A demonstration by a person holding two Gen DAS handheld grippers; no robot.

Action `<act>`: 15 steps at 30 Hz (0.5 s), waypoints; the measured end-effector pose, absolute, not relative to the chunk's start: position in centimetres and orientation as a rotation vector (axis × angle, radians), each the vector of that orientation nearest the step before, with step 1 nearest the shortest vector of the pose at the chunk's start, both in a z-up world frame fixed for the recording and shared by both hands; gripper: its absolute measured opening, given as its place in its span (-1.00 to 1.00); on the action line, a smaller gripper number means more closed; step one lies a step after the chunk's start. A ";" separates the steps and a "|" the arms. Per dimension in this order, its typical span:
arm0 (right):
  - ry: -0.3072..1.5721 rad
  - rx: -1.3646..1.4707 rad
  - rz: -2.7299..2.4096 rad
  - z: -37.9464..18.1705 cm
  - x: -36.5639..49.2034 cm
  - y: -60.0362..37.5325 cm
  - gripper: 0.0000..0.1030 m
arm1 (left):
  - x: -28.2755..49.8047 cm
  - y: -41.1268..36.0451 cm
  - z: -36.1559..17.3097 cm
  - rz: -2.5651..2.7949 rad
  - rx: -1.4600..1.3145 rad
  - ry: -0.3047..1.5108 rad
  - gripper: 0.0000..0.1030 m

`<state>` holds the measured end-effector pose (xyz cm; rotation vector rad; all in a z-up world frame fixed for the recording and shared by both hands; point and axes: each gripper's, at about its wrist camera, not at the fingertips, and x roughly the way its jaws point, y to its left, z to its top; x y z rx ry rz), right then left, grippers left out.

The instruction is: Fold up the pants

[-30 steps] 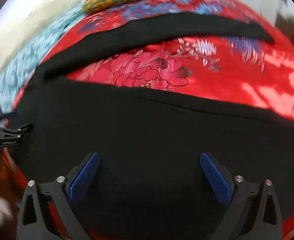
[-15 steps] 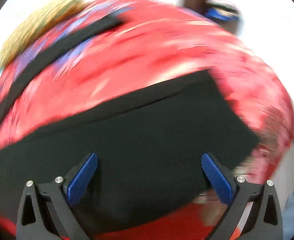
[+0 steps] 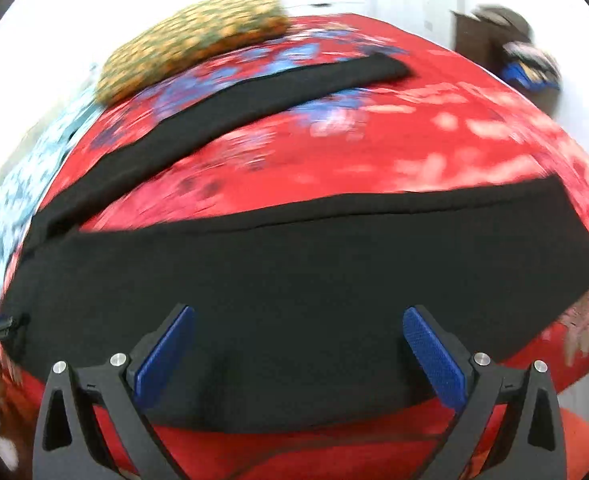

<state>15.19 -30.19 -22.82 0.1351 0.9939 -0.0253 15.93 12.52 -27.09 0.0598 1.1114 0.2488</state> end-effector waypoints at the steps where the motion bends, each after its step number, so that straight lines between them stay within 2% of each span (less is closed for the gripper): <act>1: 0.991 0.088 -0.014 -23.1 15.3 -28.7 0.99 | 15.9 12.6 -27.1 0.246 0.053 1.100 0.99; 7: 1.085 0.038 -0.036 -27.0 15.4 -27.3 1.00 | 15.6 13.0 -27.3 0.210 0.030 1.081 0.99; 15: 1.011 0.030 -0.021 -27.4 14.8 -27.2 1.00 | 15.8 12.8 -27.4 0.218 0.031 1.081 0.99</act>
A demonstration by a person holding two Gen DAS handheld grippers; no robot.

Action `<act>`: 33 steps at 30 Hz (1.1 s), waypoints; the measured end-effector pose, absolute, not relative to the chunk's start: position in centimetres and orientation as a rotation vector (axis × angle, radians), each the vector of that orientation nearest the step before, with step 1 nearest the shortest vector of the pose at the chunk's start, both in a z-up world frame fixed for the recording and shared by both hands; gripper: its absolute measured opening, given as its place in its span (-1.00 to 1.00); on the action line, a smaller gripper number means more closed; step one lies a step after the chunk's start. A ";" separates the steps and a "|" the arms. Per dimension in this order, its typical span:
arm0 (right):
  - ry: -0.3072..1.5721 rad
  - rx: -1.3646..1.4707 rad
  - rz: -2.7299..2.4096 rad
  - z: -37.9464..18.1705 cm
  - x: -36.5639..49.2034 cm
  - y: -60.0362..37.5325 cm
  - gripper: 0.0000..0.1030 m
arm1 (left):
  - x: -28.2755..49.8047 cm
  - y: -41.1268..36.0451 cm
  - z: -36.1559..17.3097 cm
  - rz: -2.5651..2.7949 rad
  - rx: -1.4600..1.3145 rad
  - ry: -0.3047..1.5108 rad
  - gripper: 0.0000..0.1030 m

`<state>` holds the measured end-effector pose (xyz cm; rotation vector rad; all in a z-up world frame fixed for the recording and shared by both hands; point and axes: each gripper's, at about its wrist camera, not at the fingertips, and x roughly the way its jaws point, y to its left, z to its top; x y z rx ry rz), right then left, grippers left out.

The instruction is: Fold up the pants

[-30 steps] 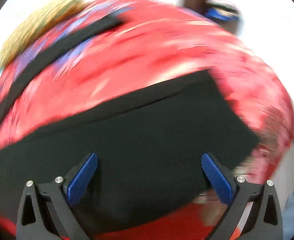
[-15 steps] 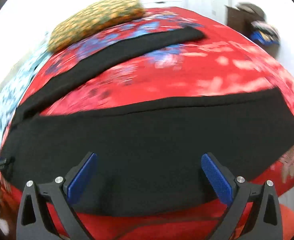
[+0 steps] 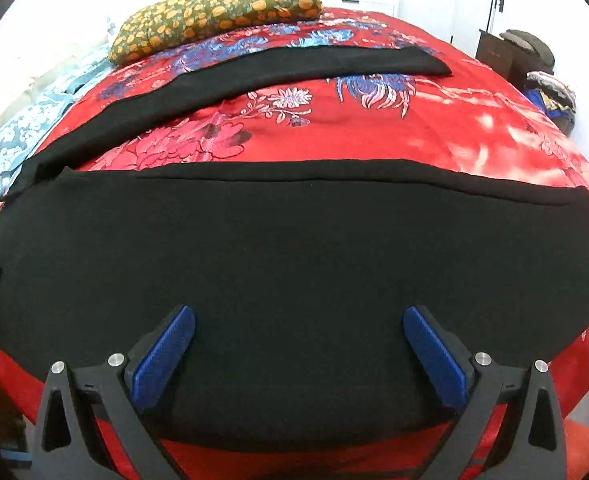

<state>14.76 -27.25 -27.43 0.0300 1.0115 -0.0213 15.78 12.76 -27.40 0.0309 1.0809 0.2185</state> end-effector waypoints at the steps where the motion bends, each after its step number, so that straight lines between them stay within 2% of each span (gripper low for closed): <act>1: 1.001 0.027 -0.017 -27.4 14.7 -27.3 1.00 | 15.8 12.8 -27.4 0.218 0.031 1.082 0.99; 21: 1.037 0.028 0.019 -27.2 15.3 -27.5 1.00 | 15.4 12.9 -27.4 0.190 0.045 1.052 0.99; 28: 0.893 0.137 0.058 -23.6 13.7 -28.7 1.00 | 16.2 13.0 -26.5 0.197 0.021 1.096 0.99; 33: 0.883 0.208 0.067 -22.1 13.0 -29.0 1.00 | 16.6 12.5 -23.1 0.164 -0.039 1.006 0.99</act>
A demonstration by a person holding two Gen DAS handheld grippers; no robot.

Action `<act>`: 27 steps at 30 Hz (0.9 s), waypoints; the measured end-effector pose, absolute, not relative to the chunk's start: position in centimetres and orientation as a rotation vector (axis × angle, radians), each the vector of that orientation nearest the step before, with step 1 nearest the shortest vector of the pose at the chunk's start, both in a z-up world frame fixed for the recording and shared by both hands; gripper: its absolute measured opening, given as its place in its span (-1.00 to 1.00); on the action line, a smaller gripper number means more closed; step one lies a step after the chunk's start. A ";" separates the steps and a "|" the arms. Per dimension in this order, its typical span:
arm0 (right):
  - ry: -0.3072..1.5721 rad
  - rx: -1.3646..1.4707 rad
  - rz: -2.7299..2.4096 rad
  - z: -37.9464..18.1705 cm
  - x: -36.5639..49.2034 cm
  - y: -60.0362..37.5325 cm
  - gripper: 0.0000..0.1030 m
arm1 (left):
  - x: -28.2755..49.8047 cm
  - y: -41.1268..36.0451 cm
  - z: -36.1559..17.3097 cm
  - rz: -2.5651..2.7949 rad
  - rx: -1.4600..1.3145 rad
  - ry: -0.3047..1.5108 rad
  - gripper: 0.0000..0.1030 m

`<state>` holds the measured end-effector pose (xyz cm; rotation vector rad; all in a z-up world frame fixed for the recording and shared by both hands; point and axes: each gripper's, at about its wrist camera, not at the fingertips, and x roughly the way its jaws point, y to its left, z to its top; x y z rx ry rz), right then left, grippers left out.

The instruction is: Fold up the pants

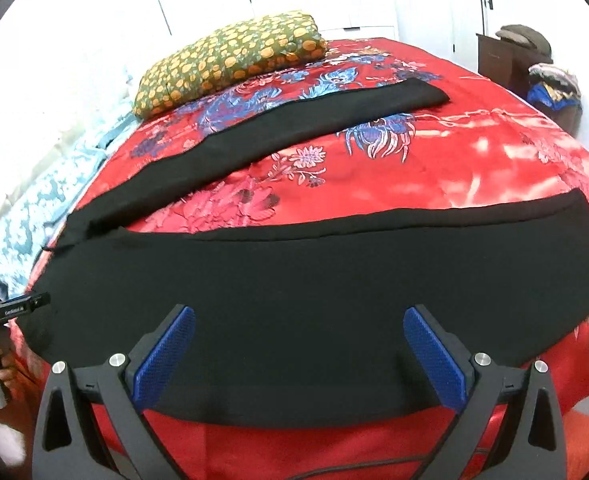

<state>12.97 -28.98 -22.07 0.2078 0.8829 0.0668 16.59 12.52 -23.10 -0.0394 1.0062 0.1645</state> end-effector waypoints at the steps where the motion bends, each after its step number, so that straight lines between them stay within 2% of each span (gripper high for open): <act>1: 0.881 0.215 0.075 -21.7 13.0 -29.0 1.00 | 17.1 12.3 -22.6 0.154 -0.049 0.998 0.99; 6: 0.916 0.234 0.102 -18.9 15.8 -29.7 1.00 | 22.0 10.7 -20.5 0.095 -0.067 0.972 0.99; 9: 0.873 0.268 0.095 -15.5 19.6 -31.3 1.00 | 25.9 9.8 -20.1 0.086 -0.081 0.963 0.99; 13: 0.832 0.371 0.038 -12.0 26.4 -35.7 1.00 | 31.4 9.0 -21.5 0.098 -0.068 0.965 0.99; 15: 0.830 0.393 0.009 -11.3 30.1 -37.4 1.00 | 34.0 9.4 -23.8 0.137 -0.062 1.007 0.99; 18: 0.888 0.325 -0.056 -11.8 37.4 -41.7 1.00 | 35.9 11.0 -27.9 0.229 -0.087 1.105 0.99; 22: 1.021 0.269 -0.063 -15.0 46.7 -47.5 0.98 | 34.6 11.8 -29.1 0.223 -0.127 0.984 0.99; 24: 1.108 0.238 -0.042 -17.1 51.7 -49.4 0.79 | 34.1 11.6 -29.3 0.231 -0.110 0.948 0.99; 27: 1.140 0.153 -0.064 -19.2 57.0 -50.6 0.59 | 33.9 11.3 -29.5 0.245 -0.096 0.924 0.99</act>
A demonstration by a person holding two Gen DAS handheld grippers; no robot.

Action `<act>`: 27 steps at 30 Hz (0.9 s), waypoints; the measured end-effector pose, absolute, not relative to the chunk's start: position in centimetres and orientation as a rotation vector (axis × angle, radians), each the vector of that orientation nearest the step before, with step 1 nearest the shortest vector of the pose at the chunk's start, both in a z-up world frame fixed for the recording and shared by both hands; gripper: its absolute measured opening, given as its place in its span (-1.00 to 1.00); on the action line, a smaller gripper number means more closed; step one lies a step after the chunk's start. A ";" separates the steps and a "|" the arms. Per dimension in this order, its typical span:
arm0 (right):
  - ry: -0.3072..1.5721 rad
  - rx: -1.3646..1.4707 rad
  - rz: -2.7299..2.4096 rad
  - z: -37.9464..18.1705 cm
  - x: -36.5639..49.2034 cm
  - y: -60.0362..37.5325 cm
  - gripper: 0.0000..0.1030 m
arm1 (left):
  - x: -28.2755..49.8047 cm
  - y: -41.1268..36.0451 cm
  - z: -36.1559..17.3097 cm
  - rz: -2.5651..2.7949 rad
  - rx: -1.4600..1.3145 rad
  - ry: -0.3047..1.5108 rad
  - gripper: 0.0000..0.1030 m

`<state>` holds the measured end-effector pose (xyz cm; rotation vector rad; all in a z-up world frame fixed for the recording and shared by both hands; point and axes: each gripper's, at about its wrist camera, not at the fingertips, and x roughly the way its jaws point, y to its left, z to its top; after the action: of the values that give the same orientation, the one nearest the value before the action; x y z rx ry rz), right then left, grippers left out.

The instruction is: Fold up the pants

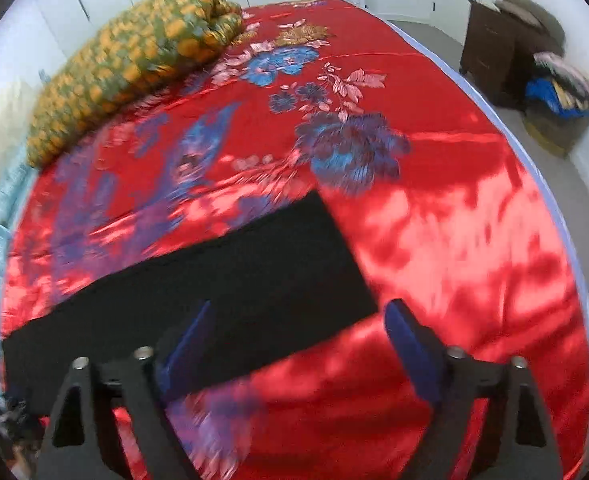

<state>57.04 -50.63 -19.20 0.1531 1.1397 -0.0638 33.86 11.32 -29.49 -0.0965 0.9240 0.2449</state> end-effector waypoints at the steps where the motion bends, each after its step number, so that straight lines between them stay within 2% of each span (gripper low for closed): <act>1: 1.145 0.137 -0.077 -20.0 58.4 -51.1 0.57 | 33.8 11.3 -29.6 0.247 -0.093 0.918 0.99; 3: 1.150 0.120 -0.104 -21.3 60.4 -51.3 0.41 | 33.9 11.2 -29.7 0.256 -0.086 0.911 0.99; 8: 1.177 0.082 -0.126 -25.3 64.4 -51.2 0.30 | 34.0 11.0 -29.8 0.263 -0.075 0.901 0.99; 9: 1.172 0.072 -0.112 -25.7 64.4 -51.0 0.07 | 34.0 11.0 -29.9 0.263 -0.074 0.898 0.99; 10: 1.177 0.060 -0.092 -26.2 64.4 -50.6 -0.26 | 33.9 11.0 -29.9 0.264 -0.074 0.896 0.99; 11: 1.175 0.033 -0.102 -26.3 64.3 -50.3 -0.78 | 33.9 11.0 -29.9 0.266 -0.071 0.894 0.99; 12: 1.132 0.022 -0.092 -25.5 63.6 -50.0 -0.84 | 34.0 11.0 -29.9 0.267 -0.069 0.894 0.99; 16: 0.956 -0.001 0.016 -19.7 57.6 -48.1 -0.86 | 34.1 10.9 -29.9 0.268 -0.066 0.898 0.99; 21: 0.807 -0.031 0.184 -12.2 40.7 -44.9 -0.87 | 34.4 11.0 -29.8 0.267 -0.068 0.918 0.99; 24: 0.801 0.021 0.176 -12.0 29.6 -43.8 -0.87 | 34.7 11.2 -29.5 0.257 -0.079 0.947 0.99; 27: 0.870 0.081 0.058 -15.1 20.0 -43.9 -0.86 | 35.5 11.5 -28.5 0.225 -0.076 1.054 0.98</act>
<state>19.99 -43.94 -15.15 0.0814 0.8699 0.0577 35.50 11.48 -28.45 -0.0756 1.0540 0.2245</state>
